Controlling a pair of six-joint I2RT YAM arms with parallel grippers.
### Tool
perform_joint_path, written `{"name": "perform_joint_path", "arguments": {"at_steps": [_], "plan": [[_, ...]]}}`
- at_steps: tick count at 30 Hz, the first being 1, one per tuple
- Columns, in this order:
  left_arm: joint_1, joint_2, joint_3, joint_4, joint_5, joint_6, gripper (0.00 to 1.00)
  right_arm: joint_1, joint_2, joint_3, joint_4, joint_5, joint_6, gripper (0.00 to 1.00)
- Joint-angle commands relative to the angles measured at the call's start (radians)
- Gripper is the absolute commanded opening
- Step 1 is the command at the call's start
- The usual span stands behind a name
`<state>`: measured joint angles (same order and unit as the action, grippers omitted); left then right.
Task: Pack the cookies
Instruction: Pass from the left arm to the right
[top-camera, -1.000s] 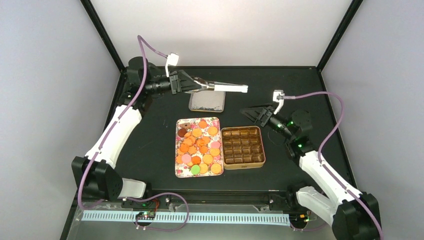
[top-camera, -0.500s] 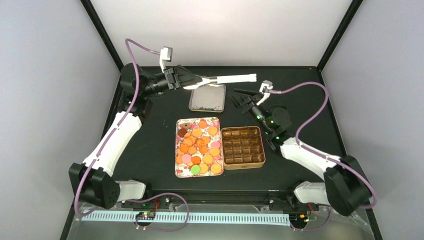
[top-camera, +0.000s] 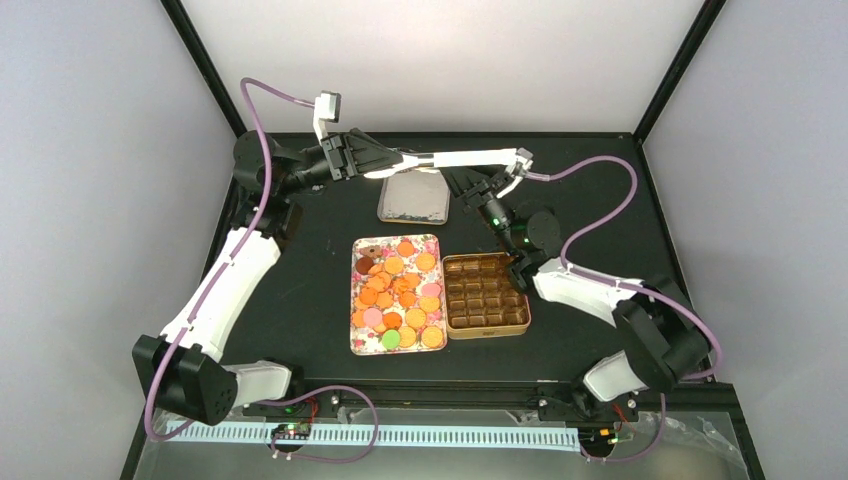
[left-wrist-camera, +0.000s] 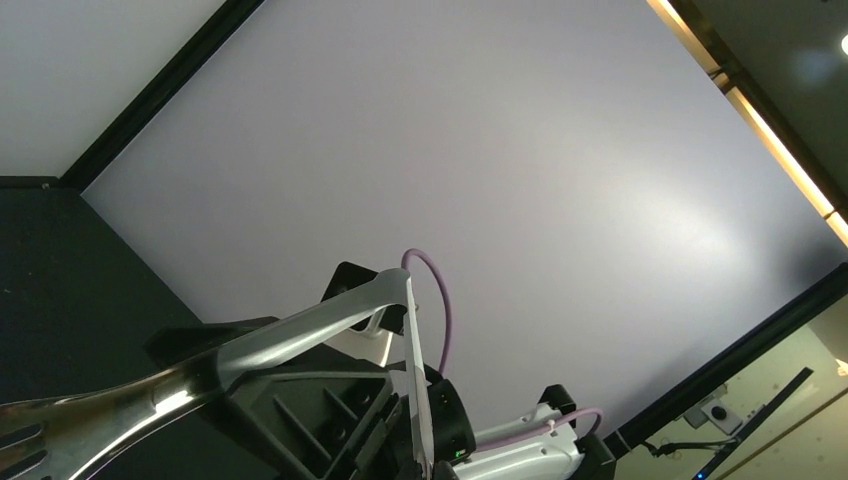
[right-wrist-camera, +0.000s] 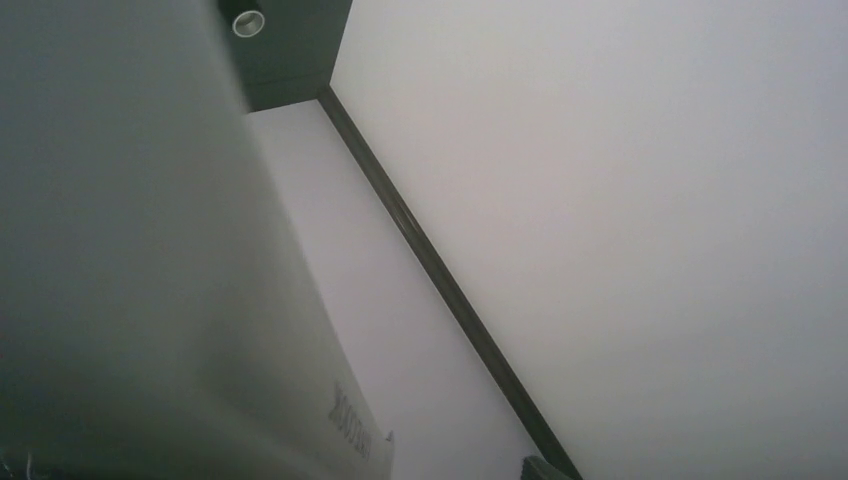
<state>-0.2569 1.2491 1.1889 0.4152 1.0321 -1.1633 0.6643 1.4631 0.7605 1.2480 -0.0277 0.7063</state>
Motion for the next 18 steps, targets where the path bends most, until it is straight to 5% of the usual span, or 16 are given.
{"name": "perform_joint_path", "arguments": {"at_steps": [1,10,18], "plan": [[0.001,-0.011,0.014,0.029,-0.013,-0.025,0.02,0.013,0.04,0.046,0.145,0.031,-0.008,0.46],[0.0,-0.026,-0.012,0.036,-0.021,-0.045,0.01,0.013,0.112,0.104,0.273,0.04,0.042,0.38],[-0.001,-0.04,-0.014,0.056,-0.01,-0.047,0.04,0.014,0.087,0.098,0.228,0.013,0.015,0.01]]}}
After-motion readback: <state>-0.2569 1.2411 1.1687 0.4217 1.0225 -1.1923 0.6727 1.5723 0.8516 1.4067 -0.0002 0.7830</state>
